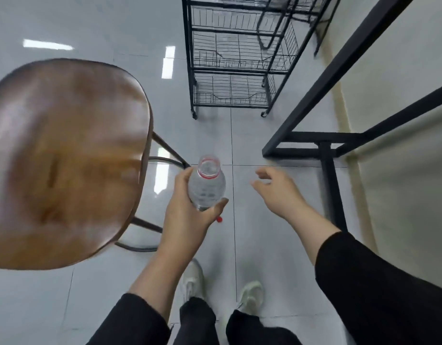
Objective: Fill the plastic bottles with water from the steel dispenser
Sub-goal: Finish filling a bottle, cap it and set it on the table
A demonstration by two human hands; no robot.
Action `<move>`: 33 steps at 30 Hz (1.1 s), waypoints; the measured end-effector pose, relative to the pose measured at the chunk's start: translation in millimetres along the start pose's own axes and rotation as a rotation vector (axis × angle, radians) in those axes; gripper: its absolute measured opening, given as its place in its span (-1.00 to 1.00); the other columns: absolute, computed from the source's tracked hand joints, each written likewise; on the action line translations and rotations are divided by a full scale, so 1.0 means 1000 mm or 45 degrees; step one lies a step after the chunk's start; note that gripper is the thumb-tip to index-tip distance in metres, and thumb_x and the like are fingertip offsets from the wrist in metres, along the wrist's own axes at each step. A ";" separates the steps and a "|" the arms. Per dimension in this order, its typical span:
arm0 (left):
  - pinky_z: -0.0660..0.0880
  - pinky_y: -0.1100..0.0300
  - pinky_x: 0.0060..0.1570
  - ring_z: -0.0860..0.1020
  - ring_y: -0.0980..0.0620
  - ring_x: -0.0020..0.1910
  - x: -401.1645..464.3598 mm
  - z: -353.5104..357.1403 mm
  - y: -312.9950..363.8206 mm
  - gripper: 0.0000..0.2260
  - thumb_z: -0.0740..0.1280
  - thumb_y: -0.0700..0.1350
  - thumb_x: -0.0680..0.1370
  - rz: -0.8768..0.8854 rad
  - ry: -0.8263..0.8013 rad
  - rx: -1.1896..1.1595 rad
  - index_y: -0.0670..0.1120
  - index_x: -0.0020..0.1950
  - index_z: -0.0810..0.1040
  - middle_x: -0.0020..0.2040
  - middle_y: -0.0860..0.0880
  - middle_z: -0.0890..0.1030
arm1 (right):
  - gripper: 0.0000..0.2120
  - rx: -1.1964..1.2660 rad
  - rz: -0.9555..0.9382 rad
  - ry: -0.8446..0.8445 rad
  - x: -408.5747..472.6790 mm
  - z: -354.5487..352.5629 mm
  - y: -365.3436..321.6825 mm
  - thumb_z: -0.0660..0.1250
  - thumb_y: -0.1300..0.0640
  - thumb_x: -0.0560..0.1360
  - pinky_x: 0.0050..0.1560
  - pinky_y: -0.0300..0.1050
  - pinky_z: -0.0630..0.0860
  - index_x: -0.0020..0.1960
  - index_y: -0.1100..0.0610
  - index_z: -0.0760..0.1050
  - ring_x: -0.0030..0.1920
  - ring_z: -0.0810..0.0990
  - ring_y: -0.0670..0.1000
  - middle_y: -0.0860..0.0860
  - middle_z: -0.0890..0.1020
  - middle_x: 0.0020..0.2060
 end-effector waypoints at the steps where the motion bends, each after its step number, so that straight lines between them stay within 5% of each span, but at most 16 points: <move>1: 0.51 0.46 -0.20 0.51 0.52 -0.03 0.001 0.006 -0.014 -0.37 0.61 -0.19 0.43 -0.017 -0.013 -0.013 0.22 0.26 0.31 0.07 0.33 0.52 | -0.62 -0.040 0.003 0.002 0.010 0.008 0.012 0.31 -0.02 0.63 0.27 -0.06 0.47 0.42 0.02 0.45 0.28 0.53 0.01 -0.07 0.52 0.35; 5: 0.51 0.43 -0.04 0.51 0.44 0.10 0.007 0.018 -0.067 -0.37 0.63 -0.06 0.41 -0.016 -0.011 0.020 0.36 0.22 0.30 0.12 0.46 0.50 | -0.62 -0.166 0.018 -0.051 0.045 0.050 0.056 0.29 -0.01 0.63 0.22 -0.09 0.46 0.42 0.04 0.43 0.28 0.53 0.04 -0.03 0.52 0.36; 12: 0.48 0.35 0.06 0.56 0.31 0.15 0.023 0.042 -0.161 -0.35 0.63 0.01 0.38 -0.082 0.035 0.032 0.45 0.21 0.30 0.16 0.40 0.53 | -0.56 -0.302 -0.007 -0.179 0.096 0.133 0.128 0.32 -0.02 0.62 0.20 -0.11 0.46 0.46 0.02 0.39 0.25 0.53 0.04 -0.01 0.49 0.38; 18: 0.50 0.40 0.02 0.58 0.29 0.13 0.050 0.069 -0.238 -0.33 0.63 0.01 0.37 -0.113 0.069 0.045 0.52 0.17 0.29 0.11 0.44 0.54 | -0.54 -0.468 -0.051 -0.250 0.146 0.194 0.185 0.31 0.03 0.64 0.10 -0.18 0.40 0.50 0.08 0.34 0.22 0.54 0.08 0.07 0.47 0.38; 23: 0.45 0.52 -0.07 0.52 0.44 0.06 0.075 0.086 -0.287 -0.36 0.64 -0.06 0.39 -0.115 0.110 0.091 0.38 0.18 0.29 0.03 0.57 0.48 | -0.54 -0.593 -0.078 -0.316 0.185 0.233 0.232 0.29 0.04 0.64 0.05 -0.16 0.43 0.51 0.08 0.32 0.10 0.55 0.06 0.05 0.45 0.35; 28: 0.53 0.25 -0.05 0.50 0.44 0.05 0.098 0.100 -0.329 -0.34 0.63 -0.05 0.39 -0.107 0.118 0.154 0.23 0.29 0.29 0.04 0.54 0.46 | -0.50 -0.625 -0.056 -0.379 0.220 0.275 0.273 0.30 0.02 0.63 0.15 -0.10 0.48 0.52 0.10 0.31 0.21 0.55 0.12 0.08 0.45 0.35; 33: 0.42 0.54 -0.03 0.52 0.41 0.09 0.124 0.110 -0.356 -0.35 0.64 -0.08 0.39 -0.046 0.095 0.200 0.18 0.31 0.33 0.06 0.54 0.48 | -0.57 -0.714 -0.067 -0.399 0.253 0.322 0.301 0.31 -0.06 0.62 0.13 0.05 0.55 0.39 0.14 0.38 0.14 0.57 0.17 0.11 0.52 0.21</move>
Point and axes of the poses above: each hand's wrist, its own x-axis towards the middle knuckle, its own z-axis out of the palm, y = z × x, the point moved 7 cm from there along x, towards the middle knuckle
